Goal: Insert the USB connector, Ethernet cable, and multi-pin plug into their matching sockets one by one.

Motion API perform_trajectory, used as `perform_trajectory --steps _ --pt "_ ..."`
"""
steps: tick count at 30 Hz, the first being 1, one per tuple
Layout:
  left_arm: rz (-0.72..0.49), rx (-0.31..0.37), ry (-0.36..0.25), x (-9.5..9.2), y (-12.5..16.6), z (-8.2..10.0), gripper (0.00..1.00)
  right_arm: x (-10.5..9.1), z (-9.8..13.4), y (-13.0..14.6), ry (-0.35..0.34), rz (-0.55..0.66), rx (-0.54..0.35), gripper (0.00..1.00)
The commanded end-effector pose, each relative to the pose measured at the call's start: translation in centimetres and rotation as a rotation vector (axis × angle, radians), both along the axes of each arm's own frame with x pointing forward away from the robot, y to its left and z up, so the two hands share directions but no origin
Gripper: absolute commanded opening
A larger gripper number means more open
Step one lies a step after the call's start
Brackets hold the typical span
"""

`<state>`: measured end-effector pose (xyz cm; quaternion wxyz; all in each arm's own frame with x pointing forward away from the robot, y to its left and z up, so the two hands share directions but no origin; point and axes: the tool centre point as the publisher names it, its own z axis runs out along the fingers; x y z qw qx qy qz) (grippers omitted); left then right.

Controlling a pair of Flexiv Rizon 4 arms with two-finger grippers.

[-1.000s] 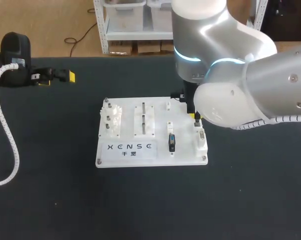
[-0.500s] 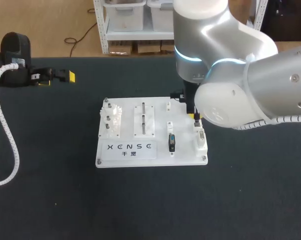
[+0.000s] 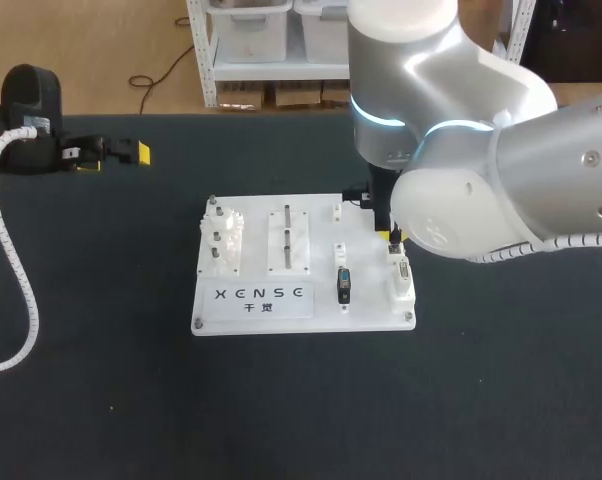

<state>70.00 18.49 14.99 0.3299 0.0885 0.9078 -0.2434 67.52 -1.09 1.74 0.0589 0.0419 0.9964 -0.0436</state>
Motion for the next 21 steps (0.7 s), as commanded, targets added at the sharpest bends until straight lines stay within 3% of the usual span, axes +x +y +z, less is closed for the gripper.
perform_trajectory --steps 1,21 --pt "0.000 0.000 0.000 0.0 0.0 0.0 1.00 -0.1 -0.5 -0.4 0.001 -0.012 -0.006 0.00" --pt "0.000 0.000 0.000 0.0 0.0 0.0 1.00 0.0 -2.1 -0.6 0.017 -0.039 -0.030 0.00"
